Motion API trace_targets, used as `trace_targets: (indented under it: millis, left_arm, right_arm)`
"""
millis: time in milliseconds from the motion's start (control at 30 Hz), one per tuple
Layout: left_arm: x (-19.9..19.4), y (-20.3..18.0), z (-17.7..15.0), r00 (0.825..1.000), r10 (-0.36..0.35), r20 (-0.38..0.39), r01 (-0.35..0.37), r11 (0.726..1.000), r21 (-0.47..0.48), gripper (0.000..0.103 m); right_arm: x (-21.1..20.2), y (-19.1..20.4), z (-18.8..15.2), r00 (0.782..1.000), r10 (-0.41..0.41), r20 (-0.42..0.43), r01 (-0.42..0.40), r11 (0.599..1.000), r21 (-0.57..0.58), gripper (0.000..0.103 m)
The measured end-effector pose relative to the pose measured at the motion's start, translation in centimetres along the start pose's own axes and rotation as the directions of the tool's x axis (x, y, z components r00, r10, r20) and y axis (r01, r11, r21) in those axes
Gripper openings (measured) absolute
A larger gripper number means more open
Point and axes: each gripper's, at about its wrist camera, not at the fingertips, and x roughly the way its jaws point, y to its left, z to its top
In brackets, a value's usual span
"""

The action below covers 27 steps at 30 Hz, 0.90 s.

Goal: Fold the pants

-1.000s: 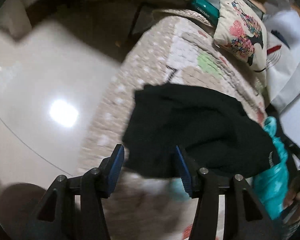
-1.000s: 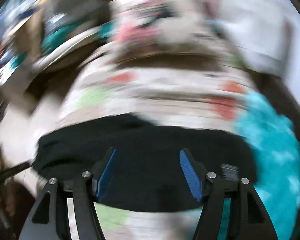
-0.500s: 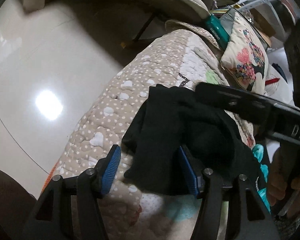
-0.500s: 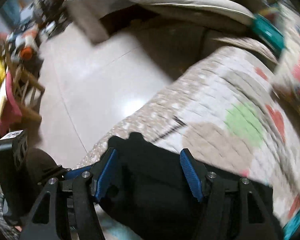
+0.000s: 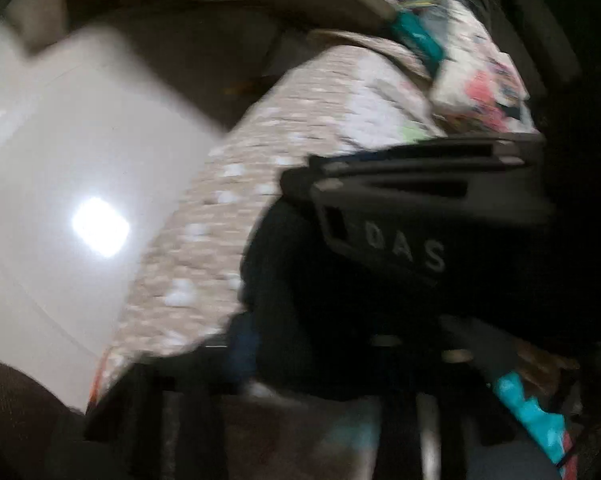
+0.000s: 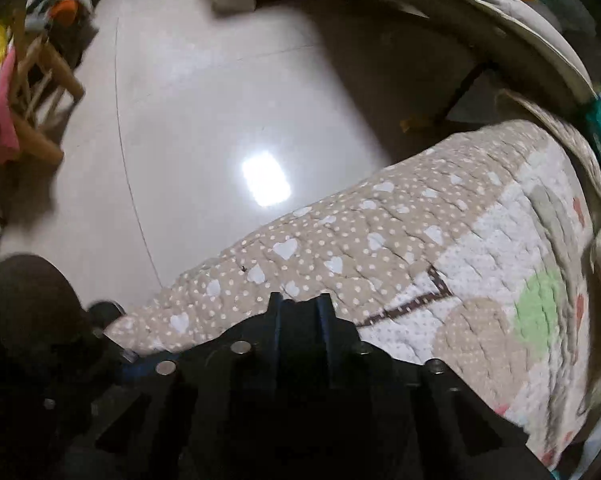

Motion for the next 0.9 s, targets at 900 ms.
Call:
trace_targets:
  millis: [900]
  left_arm:
    - [2.4, -20.2, -5.8, 0.972, -0.112, -0.207, 0.182, 0.914, 0.363, 0.031]
  right_arm:
    - [-8.9, -21.0, -27.6, 0.973, -0.205, 0.107, 0.094, 0.771, 0.629, 0.033]
